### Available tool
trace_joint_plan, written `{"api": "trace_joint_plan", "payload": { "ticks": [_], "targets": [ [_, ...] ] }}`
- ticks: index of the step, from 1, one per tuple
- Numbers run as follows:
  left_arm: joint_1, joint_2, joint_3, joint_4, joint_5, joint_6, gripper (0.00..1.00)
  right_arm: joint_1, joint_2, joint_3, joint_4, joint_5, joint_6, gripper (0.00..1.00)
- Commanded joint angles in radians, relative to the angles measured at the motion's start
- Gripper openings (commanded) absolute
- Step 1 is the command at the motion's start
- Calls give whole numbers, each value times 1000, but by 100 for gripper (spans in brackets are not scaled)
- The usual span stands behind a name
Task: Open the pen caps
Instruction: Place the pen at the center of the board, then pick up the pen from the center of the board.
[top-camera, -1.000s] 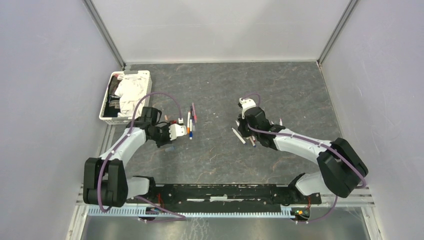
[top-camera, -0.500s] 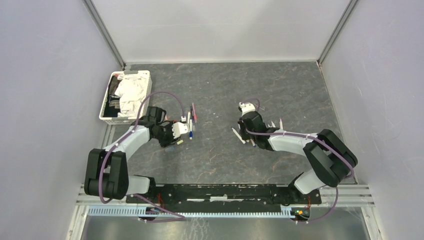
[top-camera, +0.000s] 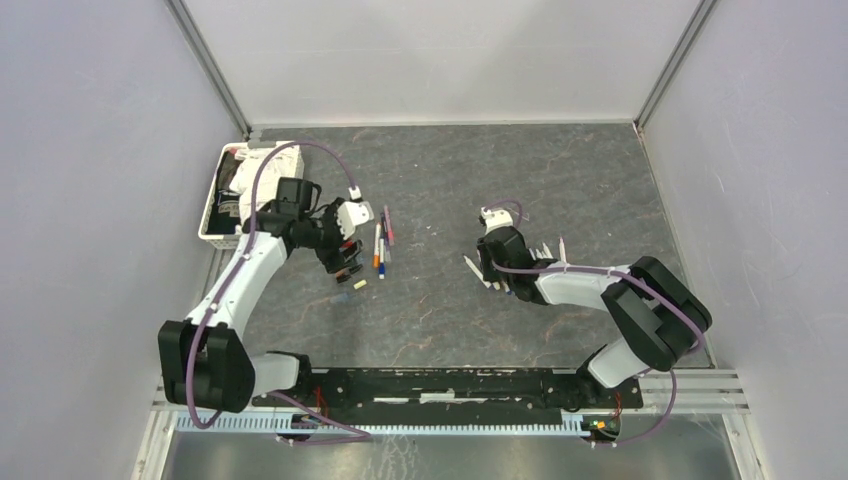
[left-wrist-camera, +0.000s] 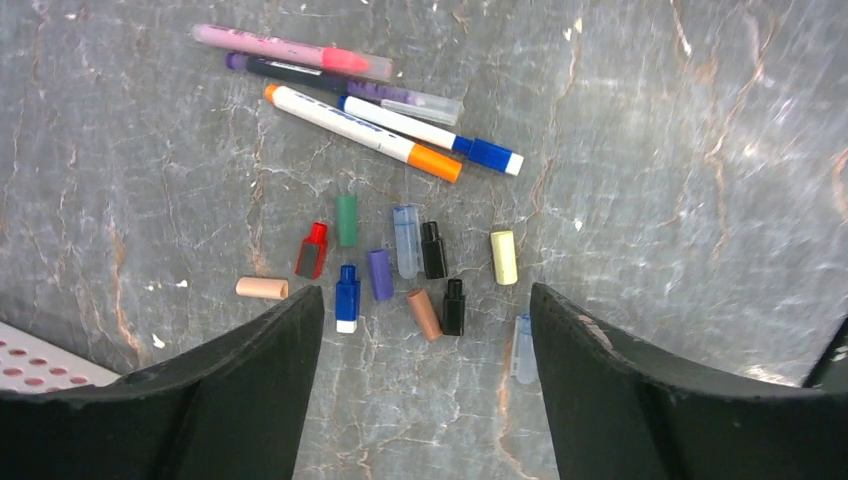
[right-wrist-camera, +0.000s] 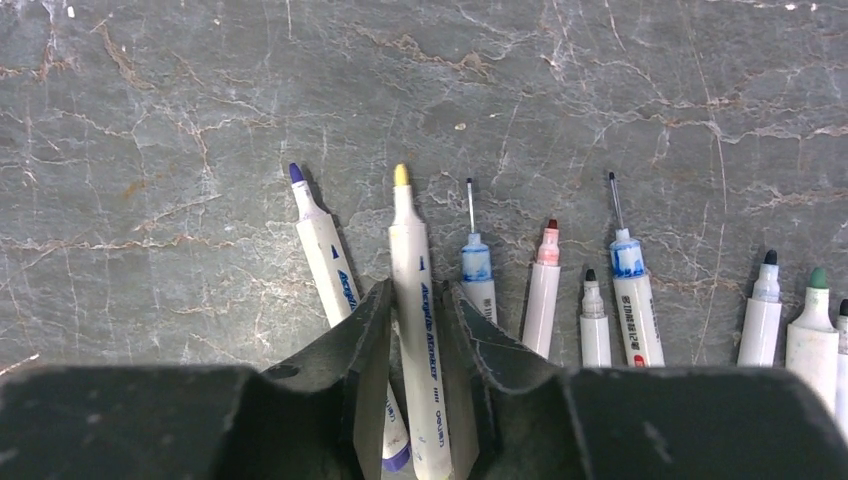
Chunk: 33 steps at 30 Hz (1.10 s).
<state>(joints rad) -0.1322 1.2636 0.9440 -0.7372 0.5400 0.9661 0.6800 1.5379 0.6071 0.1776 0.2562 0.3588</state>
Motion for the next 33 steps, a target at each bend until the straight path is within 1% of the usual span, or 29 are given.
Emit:
{"api": "trace_joint_plan", "payload": {
  "ticks": [1, 7, 11, 13, 14, 15, 19, 23, 25, 28, 33],
  "targets": [
    [25, -12, 101, -76, 47, -181, 84, -2, -26, -8, 0, 34, 22, 31],
    [42, 9, 182, -123, 18, -292, 99, -3, -62, 18, -22, 33, 37, 33],
    [61, 5, 245, -178, 7, -333, 100, 0, -120, 48, -29, 58, 54, 34],
    [87, -2, 270, -191, 31, -334, 100, 10, -135, 75, -22, 67, 53, 37],
    [146, -27, 273, -165, 68, -356, 100, 48, -96, 157, -27, 78, 38, 45],
    [171, -36, 273, -144, 60, -377, 100, 64, -66, 207, -43, 83, 33, 47],
    [230, -67, 268, -74, -8, -448, 100, 140, 112, 405, -103, 88, 4, 50],
    [259, -118, 232, 9, -55, -482, 100, 190, 298, 639, -156, 59, -15, 49],
    [258, -117, 218, 34, -85, -493, 100, 206, 397, 742, -176, 45, -25, 47],
    [260, -71, 237, 3, -67, -486, 100, 224, 509, 888, -231, 33, -36, 43],
    [263, -52, 225, 19, -17, -501, 100, 230, 621, 1012, -254, 38, -54, 39]
  ]
}}
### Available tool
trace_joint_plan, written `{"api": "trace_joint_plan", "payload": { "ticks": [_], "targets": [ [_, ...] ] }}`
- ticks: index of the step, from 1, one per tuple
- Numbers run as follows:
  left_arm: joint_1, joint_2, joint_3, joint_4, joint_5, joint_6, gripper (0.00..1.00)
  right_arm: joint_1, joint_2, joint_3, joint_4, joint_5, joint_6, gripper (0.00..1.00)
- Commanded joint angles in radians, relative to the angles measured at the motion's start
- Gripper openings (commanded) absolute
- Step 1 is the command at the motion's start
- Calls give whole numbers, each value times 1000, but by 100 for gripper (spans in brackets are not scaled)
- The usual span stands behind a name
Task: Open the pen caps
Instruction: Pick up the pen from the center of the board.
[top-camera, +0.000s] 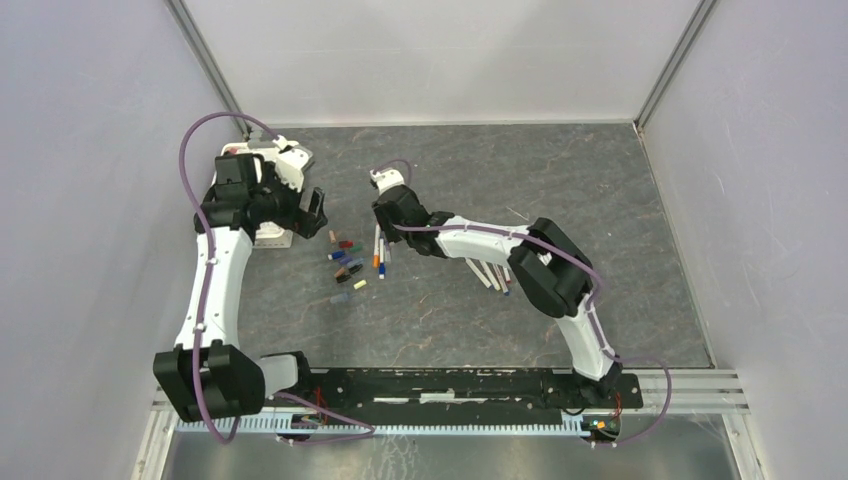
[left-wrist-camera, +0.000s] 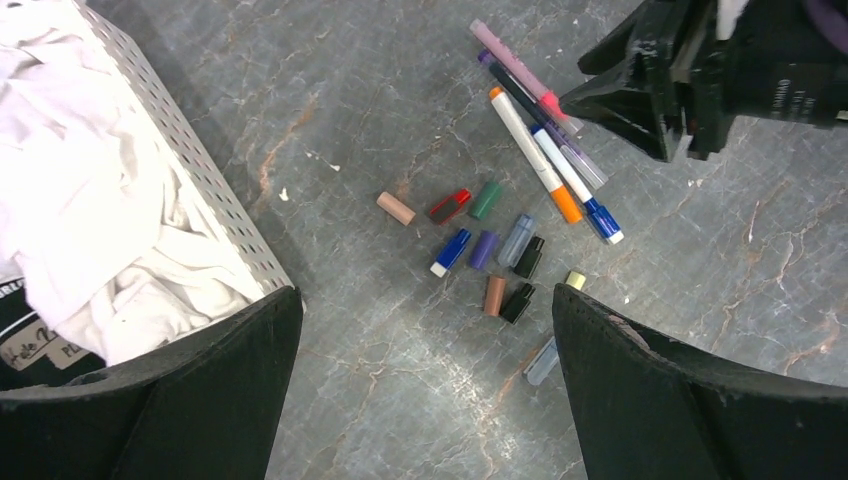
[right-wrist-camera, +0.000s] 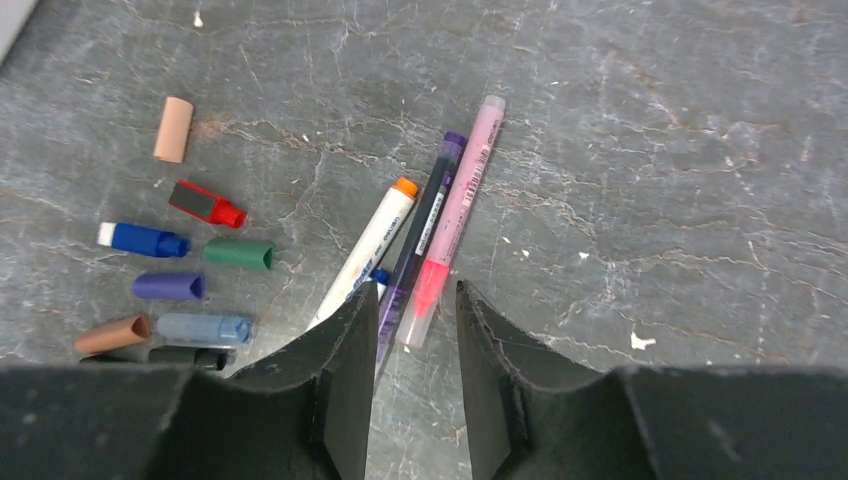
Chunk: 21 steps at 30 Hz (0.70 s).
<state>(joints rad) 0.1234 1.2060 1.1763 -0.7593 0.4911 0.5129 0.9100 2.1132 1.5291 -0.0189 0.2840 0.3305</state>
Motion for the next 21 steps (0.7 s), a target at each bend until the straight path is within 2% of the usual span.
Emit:
{"api": "trace_joint_plan", "payload": {
  "ticks": [1, 9, 21],
  "targets": [
    [8, 7, -10, 43, 33, -47, 100, -1, 64, 113, -67, 15, -33, 38],
    [7, 10, -22, 17, 44, -26, 100, -6, 168, 229, -113, 49, -63, 31],
    [8, -28, -34, -13, 42, -1, 100, -30, 191, 176, -106, 71, -43, 28]
  ]
}}
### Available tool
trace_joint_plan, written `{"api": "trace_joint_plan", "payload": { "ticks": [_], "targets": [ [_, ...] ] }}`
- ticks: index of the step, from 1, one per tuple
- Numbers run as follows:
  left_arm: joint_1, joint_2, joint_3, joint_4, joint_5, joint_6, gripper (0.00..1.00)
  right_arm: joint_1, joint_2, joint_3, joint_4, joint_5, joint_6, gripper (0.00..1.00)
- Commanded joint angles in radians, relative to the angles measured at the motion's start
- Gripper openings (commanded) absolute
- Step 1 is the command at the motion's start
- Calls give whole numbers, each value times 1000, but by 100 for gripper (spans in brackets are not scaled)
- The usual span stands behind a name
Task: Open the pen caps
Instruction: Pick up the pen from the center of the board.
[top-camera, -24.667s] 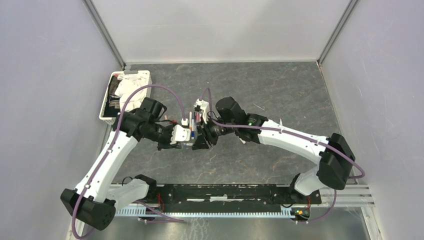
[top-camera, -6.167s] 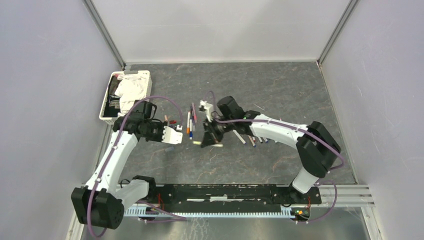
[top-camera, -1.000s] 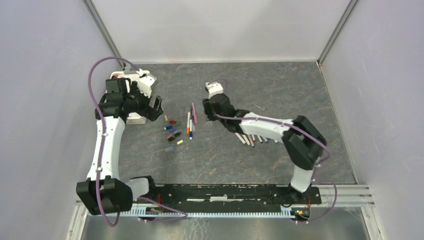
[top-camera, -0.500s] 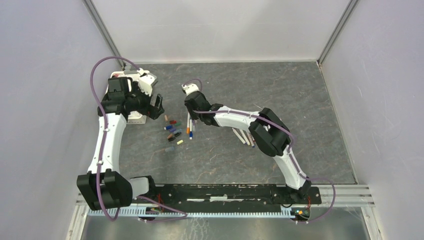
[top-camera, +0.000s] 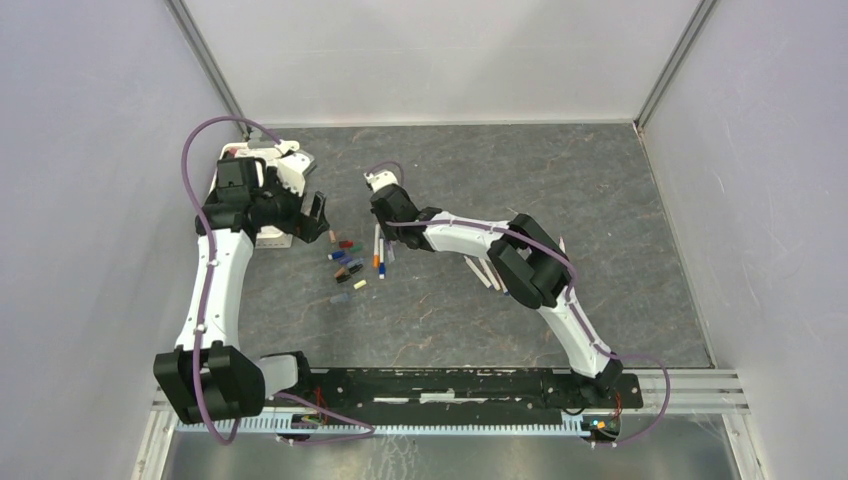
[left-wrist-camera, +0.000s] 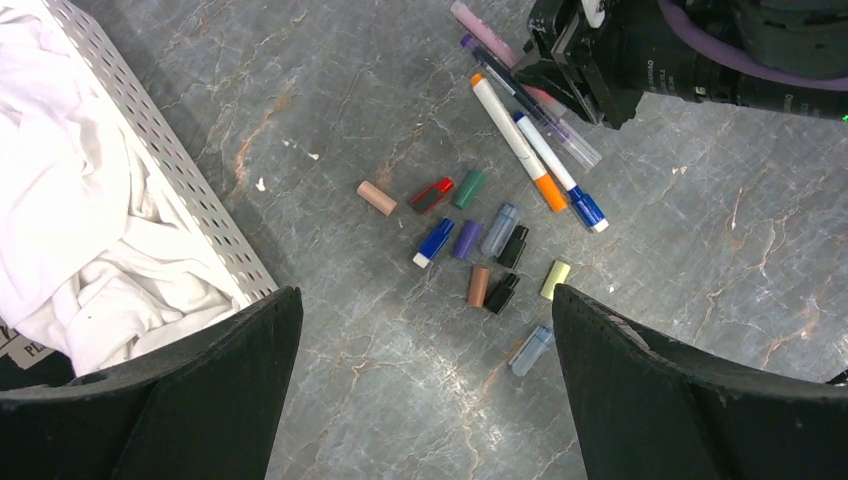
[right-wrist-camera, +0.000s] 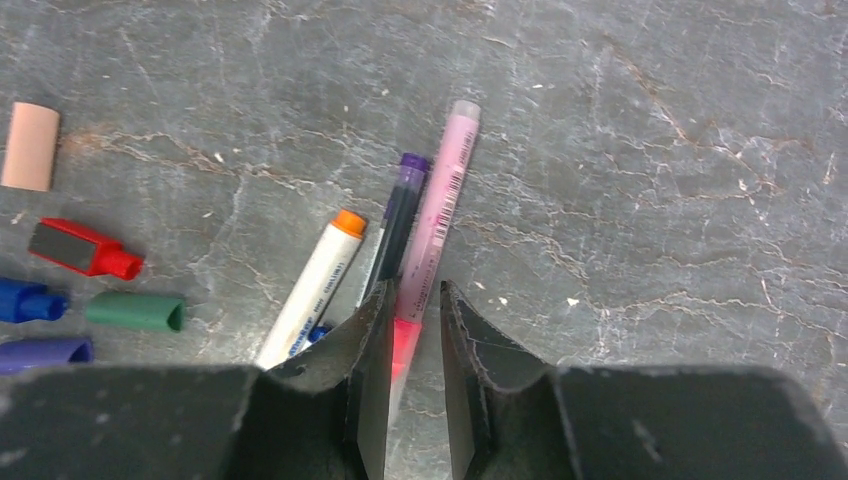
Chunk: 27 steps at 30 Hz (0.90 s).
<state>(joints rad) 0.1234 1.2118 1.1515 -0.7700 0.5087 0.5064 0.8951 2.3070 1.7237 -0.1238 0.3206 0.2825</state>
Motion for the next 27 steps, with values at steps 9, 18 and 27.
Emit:
{"api": "trace_joint_plan", "payload": {
  "ticks": [9, 18, 27],
  "targets": [
    [7, -36, -23, -13, 36, 6, 100, -34, -42, -96, 11, 25, 26, 25],
    [7, -35, -1, -54, 74, -1, 100, -35, -192, -139, 68, -18, 54, 0],
    [0, -56, -18, -120, 215, -41, 100, 23, -531, -424, 266, -47, 145, 0]
  ]
}}
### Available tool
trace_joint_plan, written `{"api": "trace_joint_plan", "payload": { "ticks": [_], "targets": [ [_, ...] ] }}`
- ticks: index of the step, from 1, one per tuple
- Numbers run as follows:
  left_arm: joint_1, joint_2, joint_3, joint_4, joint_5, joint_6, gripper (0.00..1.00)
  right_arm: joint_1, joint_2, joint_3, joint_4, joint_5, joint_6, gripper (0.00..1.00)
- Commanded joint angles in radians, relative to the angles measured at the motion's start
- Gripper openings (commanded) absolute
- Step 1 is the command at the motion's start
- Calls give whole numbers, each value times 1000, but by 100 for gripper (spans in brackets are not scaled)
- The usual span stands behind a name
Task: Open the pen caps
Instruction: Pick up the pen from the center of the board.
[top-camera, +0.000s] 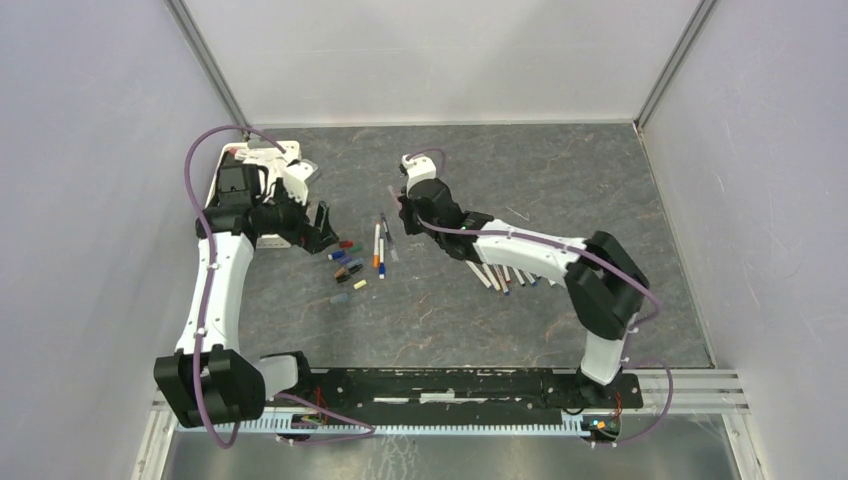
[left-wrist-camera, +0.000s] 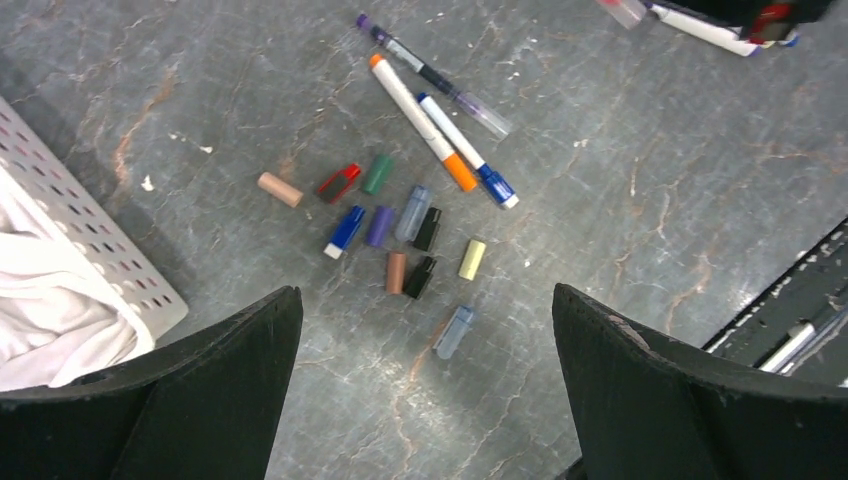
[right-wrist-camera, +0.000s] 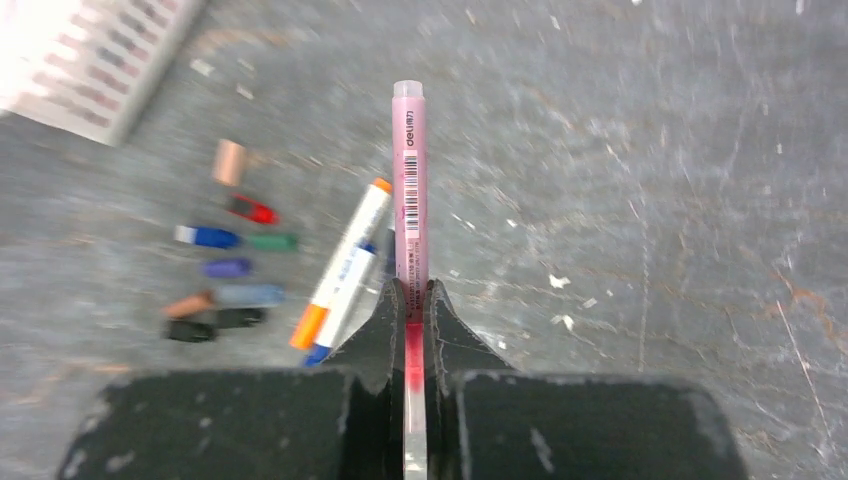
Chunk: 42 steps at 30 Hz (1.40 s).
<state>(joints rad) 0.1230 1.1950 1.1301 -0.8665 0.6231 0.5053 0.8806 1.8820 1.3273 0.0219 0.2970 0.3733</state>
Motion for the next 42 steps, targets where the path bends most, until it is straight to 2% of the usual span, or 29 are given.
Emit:
{"api": "trace_joint_plan", "payload": {
  "ticks": [1, 9, 12, 18, 32, 37, 42],
  "targets": [
    [-8, -43, -9, -19, 114, -45, 100, 49, -127, -35, 121, -34, 63, 0],
    [-219, -40, -35, 43, 62, -145, 98, 145, -221, -73, 150, -58, 112, 0],
    [-261, -56, -35, 66, 74, -180, 96, 169, -254, -109, 190, -43, 142, 0],
    [-267, -85, -28, 76, 136, -240, 96, 201, -308, -180, 278, 14, 222, 0],
    [-266, -137, -46, 113, 213, -352, 96, 274, -365, -229, 396, 154, 269, 0],
    [-266, -162, -81, 175, 217, -405, 84, 285, -391, -266, 467, 145, 344, 0],
    [-266, -184, -82, 231, 229, -466, 63, 311, -390, -273, 503, 155, 371, 0]
  ]
}}
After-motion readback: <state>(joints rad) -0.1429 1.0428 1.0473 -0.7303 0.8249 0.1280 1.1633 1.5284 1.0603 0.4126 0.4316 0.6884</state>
